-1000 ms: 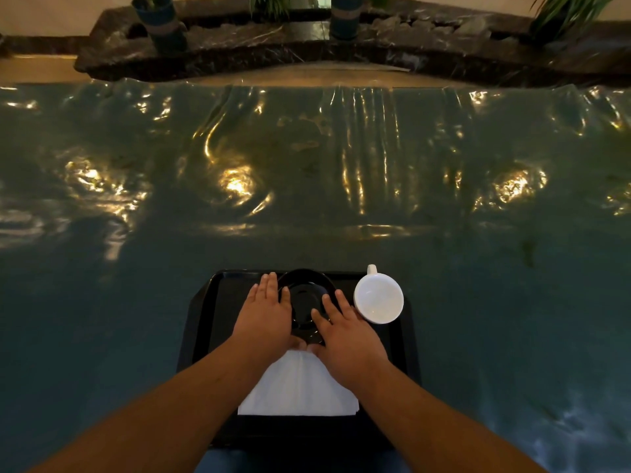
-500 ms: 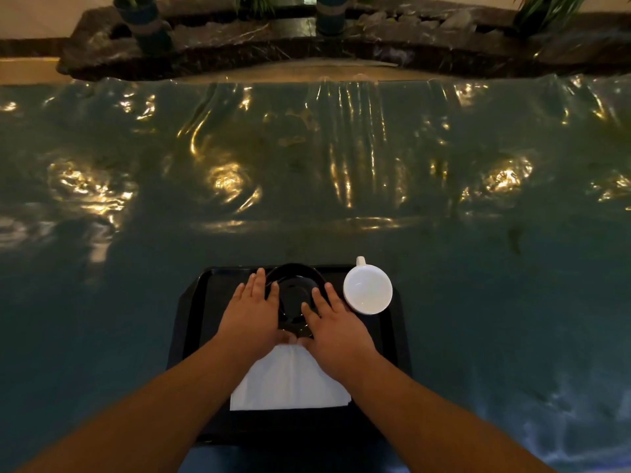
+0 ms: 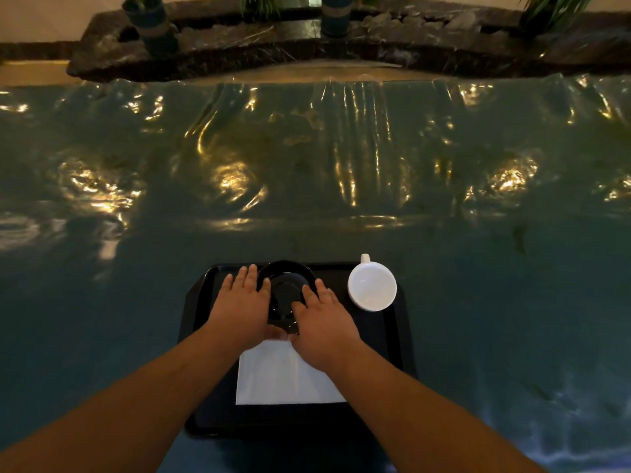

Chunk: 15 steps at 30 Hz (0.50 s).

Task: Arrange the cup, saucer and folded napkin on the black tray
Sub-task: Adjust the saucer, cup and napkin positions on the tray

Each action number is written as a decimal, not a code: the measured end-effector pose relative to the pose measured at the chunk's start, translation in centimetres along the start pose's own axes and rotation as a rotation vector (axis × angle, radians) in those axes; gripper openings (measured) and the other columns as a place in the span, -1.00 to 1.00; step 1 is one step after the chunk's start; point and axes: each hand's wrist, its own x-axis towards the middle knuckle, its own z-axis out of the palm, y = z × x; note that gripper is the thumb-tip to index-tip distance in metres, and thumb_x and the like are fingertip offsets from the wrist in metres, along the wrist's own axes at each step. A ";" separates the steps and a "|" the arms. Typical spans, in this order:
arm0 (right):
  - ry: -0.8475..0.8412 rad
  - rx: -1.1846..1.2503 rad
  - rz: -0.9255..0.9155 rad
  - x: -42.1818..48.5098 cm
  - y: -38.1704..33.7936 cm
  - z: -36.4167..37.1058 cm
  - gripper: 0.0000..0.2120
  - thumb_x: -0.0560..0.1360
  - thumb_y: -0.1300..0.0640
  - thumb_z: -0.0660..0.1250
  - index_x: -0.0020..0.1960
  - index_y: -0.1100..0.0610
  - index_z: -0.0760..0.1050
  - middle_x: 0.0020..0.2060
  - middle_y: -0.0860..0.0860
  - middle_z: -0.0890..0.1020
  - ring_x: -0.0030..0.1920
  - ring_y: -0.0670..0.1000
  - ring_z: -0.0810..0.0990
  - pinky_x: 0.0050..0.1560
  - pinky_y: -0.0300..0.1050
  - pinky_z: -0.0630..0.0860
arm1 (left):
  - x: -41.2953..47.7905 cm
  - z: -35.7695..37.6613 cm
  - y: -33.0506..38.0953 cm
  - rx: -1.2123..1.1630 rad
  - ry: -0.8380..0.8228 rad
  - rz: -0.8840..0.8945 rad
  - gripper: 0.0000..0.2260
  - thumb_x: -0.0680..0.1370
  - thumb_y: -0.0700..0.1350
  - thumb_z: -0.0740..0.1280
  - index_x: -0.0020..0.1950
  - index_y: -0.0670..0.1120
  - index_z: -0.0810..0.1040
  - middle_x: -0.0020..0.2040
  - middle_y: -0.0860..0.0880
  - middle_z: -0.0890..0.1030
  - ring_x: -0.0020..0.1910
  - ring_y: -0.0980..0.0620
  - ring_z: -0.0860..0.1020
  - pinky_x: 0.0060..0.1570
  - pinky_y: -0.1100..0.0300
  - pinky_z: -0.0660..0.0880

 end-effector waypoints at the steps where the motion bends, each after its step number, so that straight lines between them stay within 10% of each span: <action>1: 0.088 0.048 -0.029 -0.2 0.1 -0.4 -0.50 0.66 -0.08 0.21 0.53 0.12 0.33 0.58 0.20 0.27 0.61 0.27 0.12 0.59 0.22 0.11 | 0.0 -0.5 0.1 -0.020 0.007 -0.015 0.08 0.39 0.58 0.24 0.69 -0.05 0.03 0.69 -0.23 -0.10 0.67 -0.22 -0.12 0.61 -0.20 -0.11; 3: 0.317 0.145 -0.087 -1.0 0.7 -1.2 -0.66 0.59 0.03 0.25 0.32 0.13 0.49 0.31 0.15 0.54 0.34 0.21 0.46 0.36 0.20 0.44 | 0.0 -1.9 0.7 -0.100 0.057 -0.027 -0.03 0.40 0.54 0.26 0.65 0.01 0.19 0.69 -0.19 0.02 0.67 -0.20 -0.02 0.59 -0.18 -0.06; 7: 0.631 0.406 0.119 -3.4 3.9 -3.0 -0.86 0.53 0.09 0.31 0.06 0.08 0.55 -0.04 0.03 0.60 -0.05 0.09 0.52 -0.02 0.08 0.53 | 0.8 -5.2 3.6 -0.243 0.296 0.058 -0.41 0.50 0.34 0.31 0.40 0.01 0.51 0.40 -0.07 0.53 0.39 -0.12 0.47 0.33 -0.04 0.44; 15: 0.356 0.742 0.660 -5.5 11.3 -2.2 -0.61 0.62 -0.08 0.29 0.37 0.02 0.33 -0.02 -0.05 0.54 -0.08 0.04 0.58 -0.20 -0.05 0.49 | 3.9 -7.3 10.8 -0.522 0.170 0.114 -0.50 0.58 0.20 0.32 0.48 0.06 0.45 0.31 -0.02 0.61 0.24 -0.08 0.58 0.15 -0.01 0.55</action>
